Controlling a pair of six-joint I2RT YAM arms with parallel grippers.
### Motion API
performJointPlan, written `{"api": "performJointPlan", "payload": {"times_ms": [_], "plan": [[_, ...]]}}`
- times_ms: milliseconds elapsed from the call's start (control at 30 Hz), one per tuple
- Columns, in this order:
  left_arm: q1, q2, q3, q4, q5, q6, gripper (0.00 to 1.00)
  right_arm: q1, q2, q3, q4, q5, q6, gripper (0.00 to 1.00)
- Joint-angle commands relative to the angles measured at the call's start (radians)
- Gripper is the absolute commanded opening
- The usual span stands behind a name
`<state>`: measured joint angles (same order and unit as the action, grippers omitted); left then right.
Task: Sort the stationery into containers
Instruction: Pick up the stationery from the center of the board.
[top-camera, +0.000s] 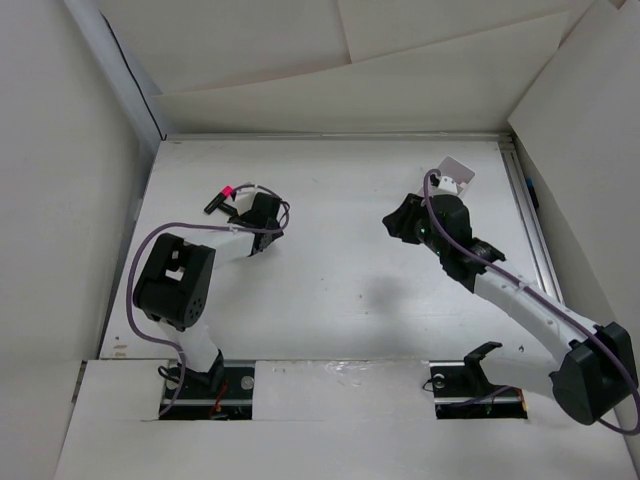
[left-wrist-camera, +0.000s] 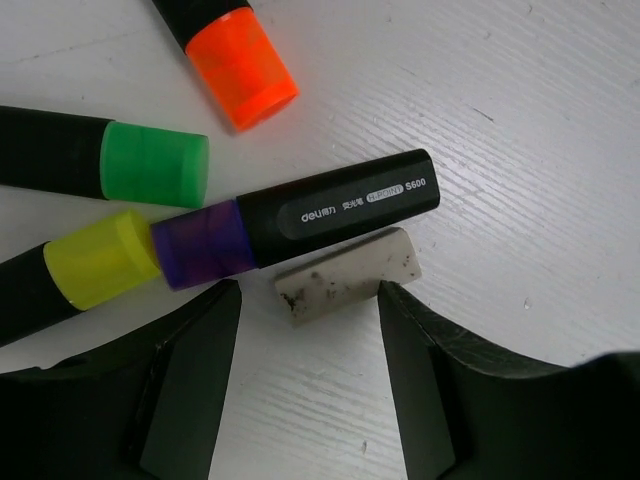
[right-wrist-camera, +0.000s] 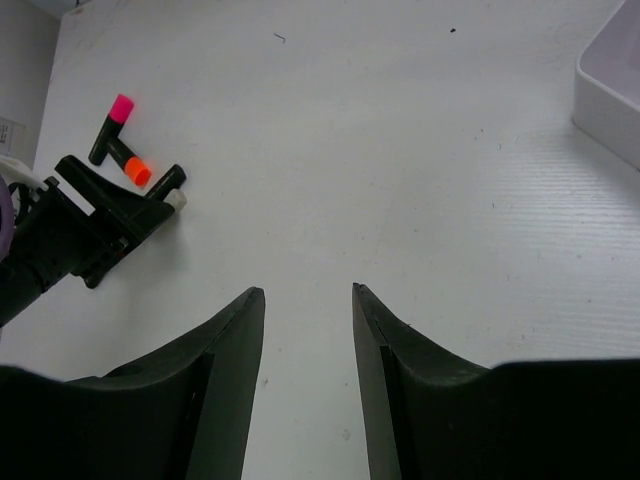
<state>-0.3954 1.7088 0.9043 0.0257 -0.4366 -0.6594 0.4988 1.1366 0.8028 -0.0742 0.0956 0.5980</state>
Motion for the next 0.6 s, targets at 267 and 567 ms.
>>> {"api": "performJointPlan", "payload": {"times_ms": [267,567], "plan": [[0.012,0.029,0.053,0.014,0.032,0.053,0.49,0.017,-0.021,0.009,0.057,-0.022,-0.01,0.47],[-0.013,0.057,0.062,0.011,0.055,0.075,0.35,0.017,-0.021,0.009,0.057,-0.005,-0.01,0.48]]}}
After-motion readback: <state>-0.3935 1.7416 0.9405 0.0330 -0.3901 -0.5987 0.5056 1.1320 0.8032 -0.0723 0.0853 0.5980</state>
